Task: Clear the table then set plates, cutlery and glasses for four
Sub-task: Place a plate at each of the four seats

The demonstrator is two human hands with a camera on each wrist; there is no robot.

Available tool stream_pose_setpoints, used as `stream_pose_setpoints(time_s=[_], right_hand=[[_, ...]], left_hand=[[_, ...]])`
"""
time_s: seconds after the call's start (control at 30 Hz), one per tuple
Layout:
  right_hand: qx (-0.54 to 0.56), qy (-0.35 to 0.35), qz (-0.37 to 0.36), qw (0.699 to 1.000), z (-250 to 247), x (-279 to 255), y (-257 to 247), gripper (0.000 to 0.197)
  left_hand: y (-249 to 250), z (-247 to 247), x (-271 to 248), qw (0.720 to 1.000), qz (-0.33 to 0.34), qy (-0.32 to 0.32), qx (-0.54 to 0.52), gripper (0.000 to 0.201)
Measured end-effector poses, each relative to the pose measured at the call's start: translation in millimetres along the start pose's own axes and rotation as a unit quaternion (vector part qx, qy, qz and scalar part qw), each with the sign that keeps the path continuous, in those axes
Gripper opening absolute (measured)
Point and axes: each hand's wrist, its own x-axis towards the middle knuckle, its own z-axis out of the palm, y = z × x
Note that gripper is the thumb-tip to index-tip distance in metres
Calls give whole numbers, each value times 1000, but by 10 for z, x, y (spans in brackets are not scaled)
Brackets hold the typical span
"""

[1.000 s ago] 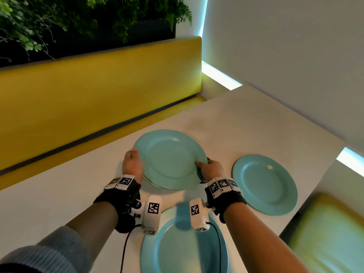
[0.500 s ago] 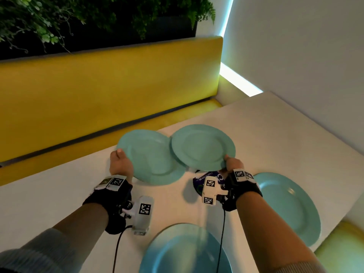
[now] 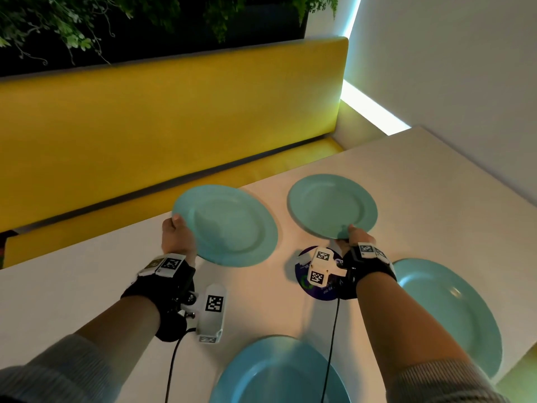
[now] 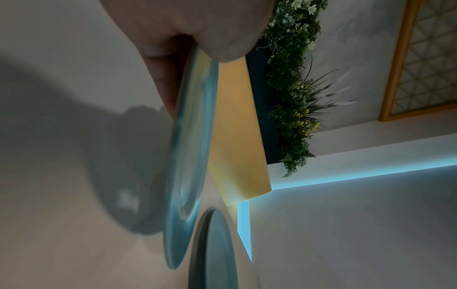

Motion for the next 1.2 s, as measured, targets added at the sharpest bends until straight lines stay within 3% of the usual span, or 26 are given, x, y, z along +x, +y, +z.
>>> stream_pose_setpoints(time_s=[0.13, 0.27, 0.43, 0.5, 0.7, 0.8, 0.9, 1.0, 1.1, 1.2], right_hand=[[-7, 53, 13, 999, 106, 84, -17, 40], [-38, 42, 14, 998, 141, 69, 11, 22], [-22, 35, -6, 999, 204, 73, -25, 46], [-37, 41, -7, 998, 222, 38, -49, 46], [-202, -35, -36, 978, 259, -221, 55, 42], [-318, -71, -21, 945, 487, -461, 256, 14], [-323, -117, 29, 939, 663, -676, 496, 27], [-337, -147, 17, 930, 741, -776, 675, 31], [-357, -142, -4, 923, 797, -778, 820, 19], [-361, -139, -22, 922, 847, -744, 919, 24]], left_hand=[[-11, -3, 26, 1000, 3, -7, -6, 47], [-27, -13, 59, 1000, 0, -14, -13, 47], [-62, -16, 78, 1000, 3, -15, -21, 47], [-59, -19, 76, 1000, 0, -15, -25, 47], [-98, -28, 99, 999, -15, -14, -26, 48], [-140, -38, 114, 998, -41, -24, -38, 51], [-186, -91, 135, 992, -86, -52, -74, 52], [-233, -175, 110, 990, -104, -64, -72, 47], [-325, -267, 99, 989, -106, -75, -70, 46], [-452, -344, 187, 992, -96, -79, -29, 48]])
